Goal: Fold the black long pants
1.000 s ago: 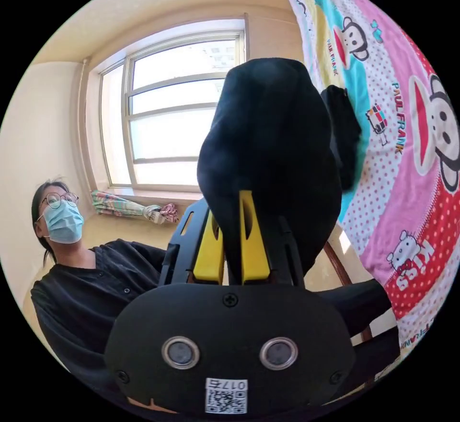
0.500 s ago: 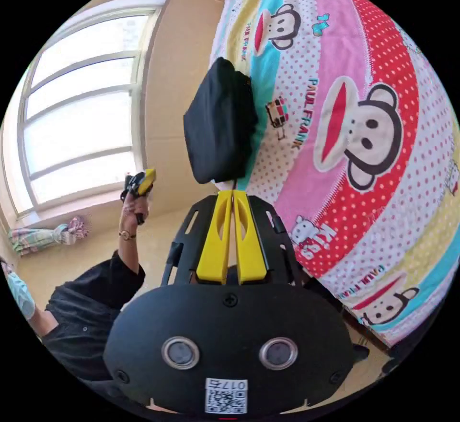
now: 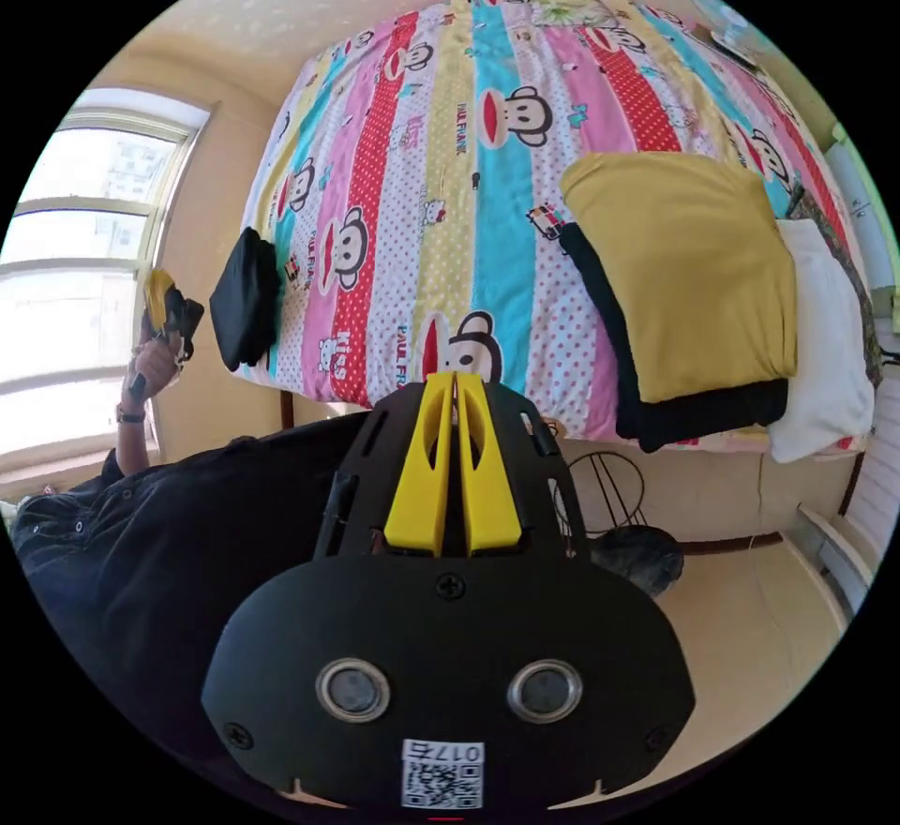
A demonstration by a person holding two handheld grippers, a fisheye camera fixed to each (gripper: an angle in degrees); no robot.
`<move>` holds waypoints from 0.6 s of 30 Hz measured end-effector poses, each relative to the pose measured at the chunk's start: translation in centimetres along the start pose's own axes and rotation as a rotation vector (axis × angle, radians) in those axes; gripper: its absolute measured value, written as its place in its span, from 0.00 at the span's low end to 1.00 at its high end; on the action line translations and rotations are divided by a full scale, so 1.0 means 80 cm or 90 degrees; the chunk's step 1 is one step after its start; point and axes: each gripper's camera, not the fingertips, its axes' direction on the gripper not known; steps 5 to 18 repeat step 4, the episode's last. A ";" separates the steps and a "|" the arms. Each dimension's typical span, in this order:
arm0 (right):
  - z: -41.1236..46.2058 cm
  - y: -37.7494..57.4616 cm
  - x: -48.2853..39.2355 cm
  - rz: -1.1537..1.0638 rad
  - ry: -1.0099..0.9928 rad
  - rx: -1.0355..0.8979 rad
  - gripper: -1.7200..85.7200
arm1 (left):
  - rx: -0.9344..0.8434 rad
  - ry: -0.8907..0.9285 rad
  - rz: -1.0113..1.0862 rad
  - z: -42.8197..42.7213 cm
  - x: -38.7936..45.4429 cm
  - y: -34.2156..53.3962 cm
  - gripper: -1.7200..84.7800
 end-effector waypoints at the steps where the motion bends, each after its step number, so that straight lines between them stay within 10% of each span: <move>1: -0.001 0.014 0.029 0.043 0.000 0.008 0.03 | -0.022 -0.043 -0.018 0.029 -0.015 -0.007 0.10; 18: 0.007 0.051 0.087 0.089 -0.021 -0.004 0.03 | -0.075 -0.178 -0.145 0.085 -0.107 -0.026 0.17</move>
